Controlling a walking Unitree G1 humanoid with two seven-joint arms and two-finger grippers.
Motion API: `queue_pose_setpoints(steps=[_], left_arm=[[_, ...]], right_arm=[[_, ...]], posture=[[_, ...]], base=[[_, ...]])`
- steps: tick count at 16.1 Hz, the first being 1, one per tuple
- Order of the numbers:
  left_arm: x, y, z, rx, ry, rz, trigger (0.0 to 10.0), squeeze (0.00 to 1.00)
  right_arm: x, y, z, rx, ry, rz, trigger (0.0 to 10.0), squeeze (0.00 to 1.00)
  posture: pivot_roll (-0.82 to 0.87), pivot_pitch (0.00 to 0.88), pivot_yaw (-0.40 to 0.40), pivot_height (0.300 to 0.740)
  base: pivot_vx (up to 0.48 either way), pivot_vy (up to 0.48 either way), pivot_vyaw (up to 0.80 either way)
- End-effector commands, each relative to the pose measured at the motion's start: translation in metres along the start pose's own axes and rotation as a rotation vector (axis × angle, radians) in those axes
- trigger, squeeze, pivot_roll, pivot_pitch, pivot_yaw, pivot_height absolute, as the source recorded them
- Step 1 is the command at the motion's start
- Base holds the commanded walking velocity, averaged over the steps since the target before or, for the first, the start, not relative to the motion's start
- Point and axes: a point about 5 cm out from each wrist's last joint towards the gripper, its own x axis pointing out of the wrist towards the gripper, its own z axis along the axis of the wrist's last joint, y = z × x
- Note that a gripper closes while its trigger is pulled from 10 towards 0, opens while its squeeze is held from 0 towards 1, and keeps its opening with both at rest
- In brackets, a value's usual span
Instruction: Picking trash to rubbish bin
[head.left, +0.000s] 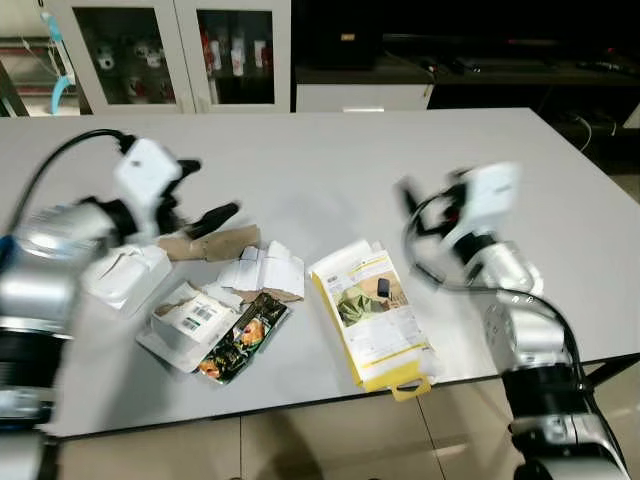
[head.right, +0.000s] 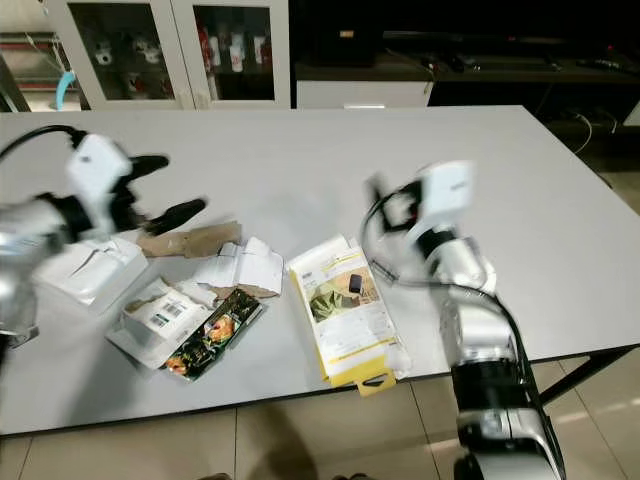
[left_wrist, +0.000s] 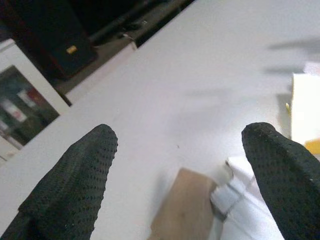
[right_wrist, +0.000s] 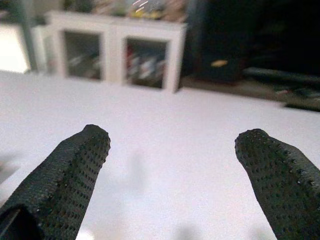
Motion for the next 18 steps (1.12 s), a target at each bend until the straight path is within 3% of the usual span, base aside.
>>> queue_pose_setpoints(steps=[1,3,5,7,8,11,13,14,18], left_arm=[[0.001,0.000,0.006,0.005,-0.006,-0.052,10.0,0.00],[-0.005,-0.004,0.006,-0.061,-0.017,-0.176,10.0,0.00],[-0.014,-0.003,0.007,-0.106,-0.043,-0.268,10.0,0.00],[-0.024,0.005,0.006,-0.163,-0.070,-0.320,10.0,0.00],[-0.027,0.005,0.004,-0.184,-0.062,-0.365,10.0,0.00],[-0.032,-0.001,-0.012,-0.176,0.059,-0.444,10.0,0.00],[-0.038,-0.001,-0.025,-0.101,0.207,-0.444,10.0,0.00],[-0.040,-0.012,-0.035,-0.068,0.264,-0.478,10.0,0.00],[-0.041,-0.037,-0.050,-0.120,0.275,-0.490,10.0,0.00]], right_arm=[[-0.002,0.001,0.006,-0.010,-0.006,0.052,10.0,0.00],[-0.014,0.020,-0.001,0.006,0.059,0.272,10.0,0.00],[-0.021,0.021,0.000,0.042,0.072,0.339,10.0,0.00],[-0.030,0.020,0.007,0.150,0.063,0.431,10.0,0.00],[-0.034,0.021,0.007,0.147,0.075,0.473,10.0,0.00],[-0.040,0.022,0.003,0.140,0.113,0.517,10.0,0.00],[-0.043,0.021,0.001,0.124,0.131,0.513,10.0,0.00],[-0.043,0.020,-0.003,0.132,0.144,0.484,10.0,0.00],[-0.042,0.019,-0.017,0.114,0.202,0.422,10.0,0.00]], posture=[[0.01,0.069,-0.057,0.740],[0.00,0.073,-0.063,0.740],[0.00,0.073,-0.065,0.740],[0.00,0.072,-0.063,0.740],[-0.01,0.071,-0.060,0.740],[0.00,0.069,-0.060,0.740],[0.00,0.067,-0.053,0.740],[0.00,0.067,-0.054,0.740],[0.01,0.060,-0.058,0.740]], base=[[0.000,0.000,0.00],[0.000,0.000,0.00],[0.000,0.000,0.00],[0.000,0.000,0.00],[0.000,0.000,0.00],[0.000,0.000,0.00],[0.000,0.000,0.00],[0.000,0.000,0.00],[0.000,0.000,0.00]])
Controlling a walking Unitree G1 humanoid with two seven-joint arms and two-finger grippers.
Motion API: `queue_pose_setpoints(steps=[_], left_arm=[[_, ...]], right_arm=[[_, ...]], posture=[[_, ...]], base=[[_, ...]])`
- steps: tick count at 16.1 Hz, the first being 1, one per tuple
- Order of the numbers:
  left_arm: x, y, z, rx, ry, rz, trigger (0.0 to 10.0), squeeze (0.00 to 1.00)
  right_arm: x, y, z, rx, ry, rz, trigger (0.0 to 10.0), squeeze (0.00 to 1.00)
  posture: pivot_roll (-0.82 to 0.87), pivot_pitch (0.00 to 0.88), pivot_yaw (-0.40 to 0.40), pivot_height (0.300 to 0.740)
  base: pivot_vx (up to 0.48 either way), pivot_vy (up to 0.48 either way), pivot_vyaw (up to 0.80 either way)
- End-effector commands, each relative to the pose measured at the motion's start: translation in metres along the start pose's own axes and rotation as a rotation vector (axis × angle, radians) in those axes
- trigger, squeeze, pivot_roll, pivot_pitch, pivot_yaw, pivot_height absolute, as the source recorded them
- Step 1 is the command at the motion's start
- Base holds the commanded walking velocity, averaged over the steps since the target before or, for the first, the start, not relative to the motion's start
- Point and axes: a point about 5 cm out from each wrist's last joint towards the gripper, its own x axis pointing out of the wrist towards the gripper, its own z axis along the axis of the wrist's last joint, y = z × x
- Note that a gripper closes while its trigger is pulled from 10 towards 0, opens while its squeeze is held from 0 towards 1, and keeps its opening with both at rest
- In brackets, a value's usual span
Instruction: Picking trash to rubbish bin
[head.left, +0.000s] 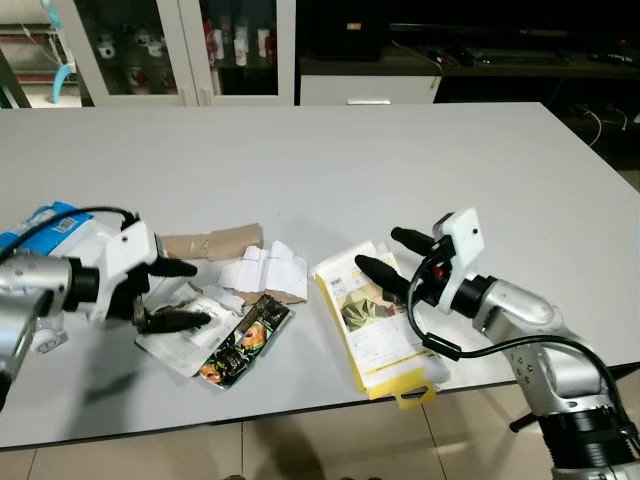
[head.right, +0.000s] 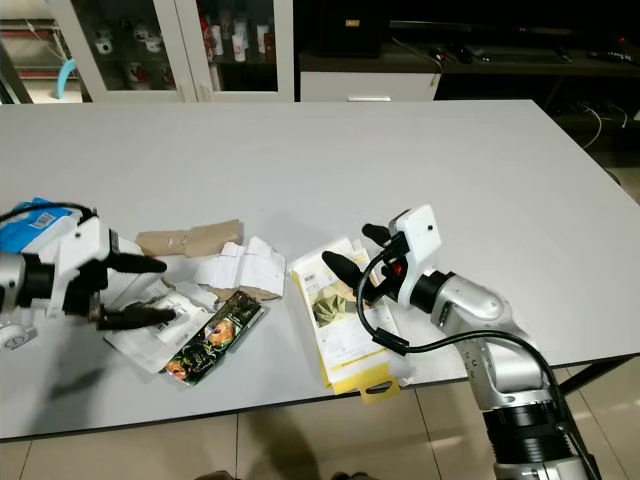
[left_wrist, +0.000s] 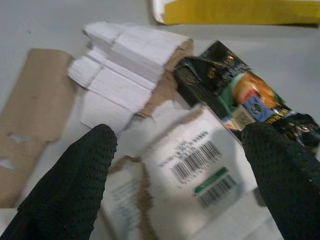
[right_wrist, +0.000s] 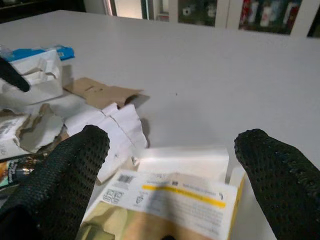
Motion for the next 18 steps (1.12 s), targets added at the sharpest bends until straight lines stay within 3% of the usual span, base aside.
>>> queue_pose_setpoints(steps=[1,5,12,16,18], left_arm=[[0.003,-0.005,0.002,0.001,-0.016,-0.024,10.0,0.00],[-0.009,-0.012,0.005,-0.009,-0.028,-0.039,10.0,0.00],[-0.028,-0.027,0.000,-0.044,0.023,-0.077,10.0,0.00],[-0.018,-0.035,-0.006,-0.043,0.059,-0.078,10.0,0.00],[-0.010,-0.034,-0.012,0.016,0.117,-0.026,10.0,0.00]], right_arm=[[-0.002,0.000,-0.003,0.010,0.015,-0.002,10.0,0.00],[-0.004,0.010,-0.006,0.018,0.025,0.080,10.0,0.00],[-0.002,0.015,-0.011,0.024,0.037,0.104,10.0,0.00],[-0.001,0.016,-0.011,0.029,0.035,0.108,10.0,0.00],[-0.002,0.017,-0.012,0.028,0.038,0.107,10.0,0.00]], posture=[[0.01,0.060,-0.060,0.740],[0.02,0.052,-0.067,0.740],[0.04,0.043,-0.067,0.740],[0.03,0.047,-0.067,0.740],[0.03,0.048,-0.067,0.740]], base=[[0.000,0.000,0.00],[0.000,0.000,0.00],[0.000,0.000,0.00],[0.000,0.000,0.00],[0.000,0.000,0.00]])
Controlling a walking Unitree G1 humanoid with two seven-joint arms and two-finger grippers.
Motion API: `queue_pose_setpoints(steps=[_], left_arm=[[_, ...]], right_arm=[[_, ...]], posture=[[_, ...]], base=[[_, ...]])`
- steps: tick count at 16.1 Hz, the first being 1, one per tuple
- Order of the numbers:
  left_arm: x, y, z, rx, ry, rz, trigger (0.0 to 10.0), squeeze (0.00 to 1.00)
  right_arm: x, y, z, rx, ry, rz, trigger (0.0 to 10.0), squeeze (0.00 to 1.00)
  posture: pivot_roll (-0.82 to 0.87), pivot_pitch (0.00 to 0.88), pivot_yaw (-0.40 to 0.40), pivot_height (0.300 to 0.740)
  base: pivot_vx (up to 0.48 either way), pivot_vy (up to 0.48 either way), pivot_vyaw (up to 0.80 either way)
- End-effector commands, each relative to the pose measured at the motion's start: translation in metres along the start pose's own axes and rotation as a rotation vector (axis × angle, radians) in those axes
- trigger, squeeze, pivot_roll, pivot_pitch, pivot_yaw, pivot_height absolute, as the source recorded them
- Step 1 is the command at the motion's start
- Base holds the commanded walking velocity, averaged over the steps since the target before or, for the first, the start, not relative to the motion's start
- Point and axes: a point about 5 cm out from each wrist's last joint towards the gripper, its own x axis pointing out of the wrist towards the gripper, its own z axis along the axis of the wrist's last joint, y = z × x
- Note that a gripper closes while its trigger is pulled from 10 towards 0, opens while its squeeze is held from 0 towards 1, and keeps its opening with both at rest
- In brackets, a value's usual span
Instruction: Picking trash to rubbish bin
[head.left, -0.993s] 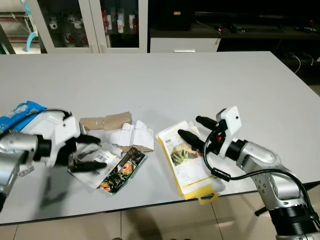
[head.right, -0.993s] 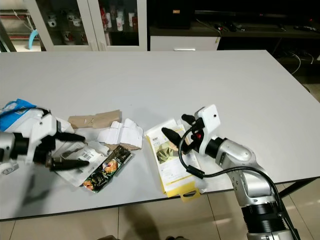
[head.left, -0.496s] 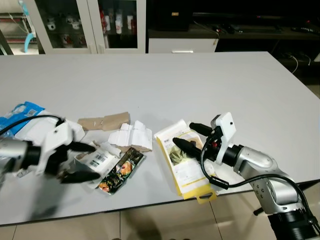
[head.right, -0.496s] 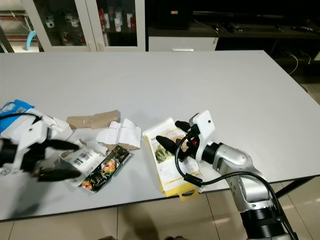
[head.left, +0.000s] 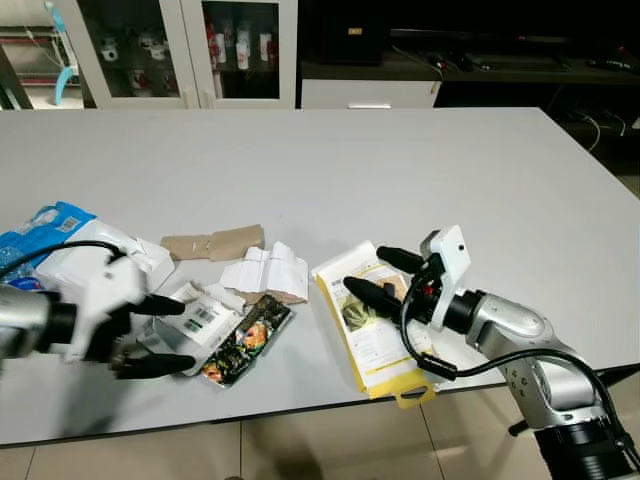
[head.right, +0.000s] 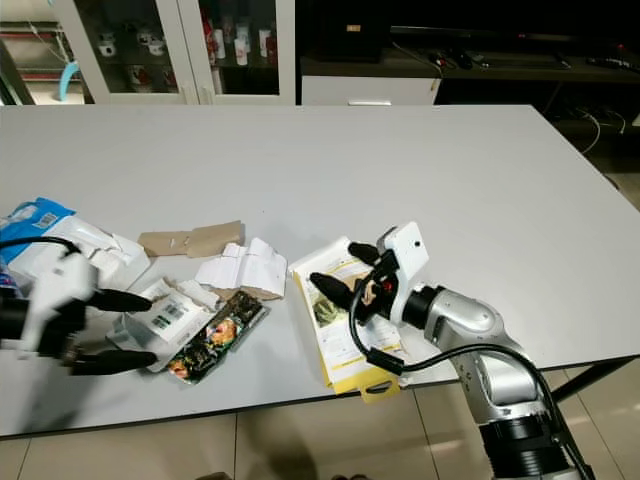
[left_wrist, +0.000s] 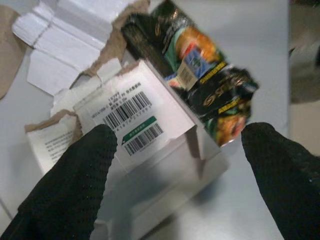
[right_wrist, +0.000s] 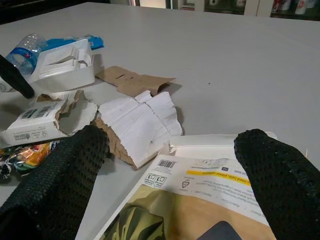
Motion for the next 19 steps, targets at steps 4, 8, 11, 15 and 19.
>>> queue_pose_setpoints(steps=[4,8,11,15,19], left_arm=[[0.019,0.002,-0.009,0.149,0.138,0.106,10.0,0.00],[0.025,0.011,-0.004,0.238,0.153,0.202,10.0,0.00],[0.028,0.012,-0.004,0.270,0.164,0.213,10.0,0.00],[0.022,0.017,0.025,0.273,0.027,0.233,10.0,0.00],[0.012,0.020,0.036,0.312,0.024,0.226,10.0,0.00]], right_arm=[[0.000,0.003,-0.002,0.005,0.008,0.008,10.0,0.00],[-0.002,0.002,-0.002,0.008,0.004,0.003,10.0,0.00],[-0.001,0.003,-0.002,0.009,0.004,0.003,10.0,0.00],[-0.003,0.002,-0.002,0.012,0.003,0.002,10.0,0.00],[-0.001,0.003,-0.001,0.016,-0.001,0.008,10.0,0.00]], posture=[[0.03,0.049,-0.065,0.740],[0.03,0.052,-0.065,0.740],[0.03,0.053,-0.063,0.740],[0.03,0.061,-0.065,0.740],[0.03,0.061,-0.063,0.740]], base=[[0.000,0.000,0.00],[0.000,0.000,0.00],[0.000,0.000,0.00],[0.000,0.000,0.00],[0.000,0.000,0.00]])
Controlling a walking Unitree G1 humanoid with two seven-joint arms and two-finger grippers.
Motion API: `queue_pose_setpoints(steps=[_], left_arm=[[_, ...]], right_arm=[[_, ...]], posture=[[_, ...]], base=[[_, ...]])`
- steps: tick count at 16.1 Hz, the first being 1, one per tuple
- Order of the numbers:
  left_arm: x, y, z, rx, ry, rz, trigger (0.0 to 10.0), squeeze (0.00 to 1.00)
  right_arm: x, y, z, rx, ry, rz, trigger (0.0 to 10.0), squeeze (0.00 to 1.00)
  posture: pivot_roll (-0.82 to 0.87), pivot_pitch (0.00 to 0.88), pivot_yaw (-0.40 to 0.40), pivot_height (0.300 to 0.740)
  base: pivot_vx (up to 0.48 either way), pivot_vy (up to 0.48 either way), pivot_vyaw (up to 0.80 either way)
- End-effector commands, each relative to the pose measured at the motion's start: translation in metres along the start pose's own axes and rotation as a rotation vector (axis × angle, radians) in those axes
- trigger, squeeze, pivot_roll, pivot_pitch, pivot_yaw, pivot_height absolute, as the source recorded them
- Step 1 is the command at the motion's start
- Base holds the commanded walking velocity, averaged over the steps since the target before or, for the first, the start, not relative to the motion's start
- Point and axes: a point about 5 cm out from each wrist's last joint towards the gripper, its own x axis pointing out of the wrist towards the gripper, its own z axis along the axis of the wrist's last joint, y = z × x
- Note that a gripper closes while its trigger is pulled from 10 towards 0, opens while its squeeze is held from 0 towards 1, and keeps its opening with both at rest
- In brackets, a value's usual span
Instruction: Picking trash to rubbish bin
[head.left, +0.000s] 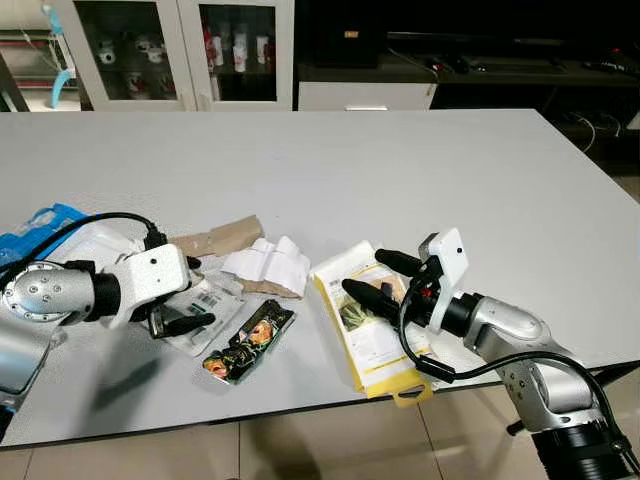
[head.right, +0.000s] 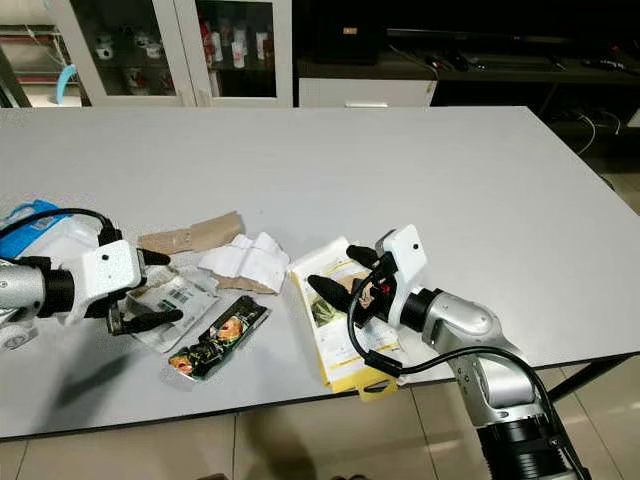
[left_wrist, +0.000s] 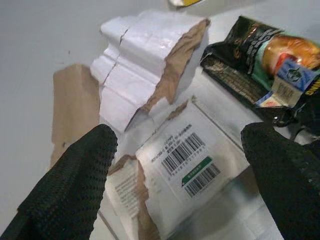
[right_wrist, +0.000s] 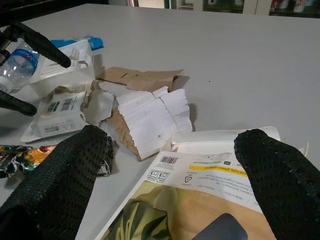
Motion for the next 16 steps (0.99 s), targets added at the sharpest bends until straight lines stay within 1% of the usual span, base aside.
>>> queue_pose_setpoints(steps=[1,2,4,5,6,7,8,11,12,13,14,16], left_arm=[[-0.010,0.005,0.010,0.041,0.006,-0.018,10.0,0.00],[-0.012,0.005,0.010,0.050,0.016,-0.030,10.0,0.00],[-0.020,0.004,0.006,0.124,0.095,-0.084,10.0,0.00],[-0.022,0.001,0.004,0.145,0.128,-0.120,10.0,0.00],[-0.022,0.000,0.004,0.149,0.137,-0.129,10.0,0.00],[-0.021,-0.006,0.000,0.167,0.181,-0.164,10.0,0.00],[-0.020,-0.009,-0.001,0.170,0.190,-0.179,10.0,0.00],[-0.020,-0.009,-0.004,0.192,0.224,-0.184,10.0,0.00],[-0.021,-0.009,-0.005,0.216,0.245,-0.185,10.0,0.00],[-0.021,-0.007,-0.007,0.259,0.281,-0.170,10.0,0.00],[-0.021,-0.006,-0.008,0.278,0.301,-0.166,10.0,0.00],[-0.018,-0.006,-0.014,0.346,0.368,-0.147,10.0,0.00]], right_arm=[[-0.002,0.001,0.002,0.002,-0.002,0.004,10.0,0.00],[-0.002,0.001,0.002,0.003,-0.002,0.004,10.0,0.00],[-0.002,0.001,0.000,0.008,0.000,0.004,10.0,0.00],[-0.002,0.001,0.000,0.009,0.000,0.004,10.0,0.00],[-0.002,0.001,0.000,0.010,0.000,0.004,10.0,0.00],[-0.002,0.001,0.000,0.013,-0.002,0.003,10.0,0.00],[-0.002,0.001,0.000,0.014,-0.002,0.003,10.0,0.00],[-0.003,0.001,0.000,0.016,0.001,0.004,10.0,0.00],[-0.003,0.001,0.000,0.019,0.002,0.004,10.0,0.00],[-0.003,0.001,-0.001,0.027,0.001,0.006,10.0,0.00],[-0.002,0.001,-0.001,0.028,0.002,0.007,10.0,0.00],[-0.001,0.005,-0.003,0.033,0.008,0.030,10.0,0.00]], posture=[[0.03,0.061,-0.062,0.740],[0.03,0.061,-0.062,0.740],[0.03,0.062,-0.061,0.740],[0.03,0.062,-0.061,0.740],[0.03,0.062,-0.061,0.740],[0.03,0.064,-0.060,0.740],[0.03,0.066,-0.061,0.740],[0.03,0.068,-0.063,0.740],[0.03,0.068,-0.064,0.740],[0.03,0.071,-0.063,0.740],[0.03,0.070,-0.063,0.740],[0.03,0.071,-0.063,0.740]], base=[[0.000,0.000,0.00],[0.000,0.000,0.00],[0.000,0.000,0.00],[0.000,0.000,0.00],[0.000,0.000,0.00],[0.000,0.000,0.00],[0.000,0.000,0.00],[0.000,0.000,0.00],[0.000,0.000,0.00],[0.000,0.000,0.00],[0.000,0.000,0.00],[0.000,0.000,0.00]])
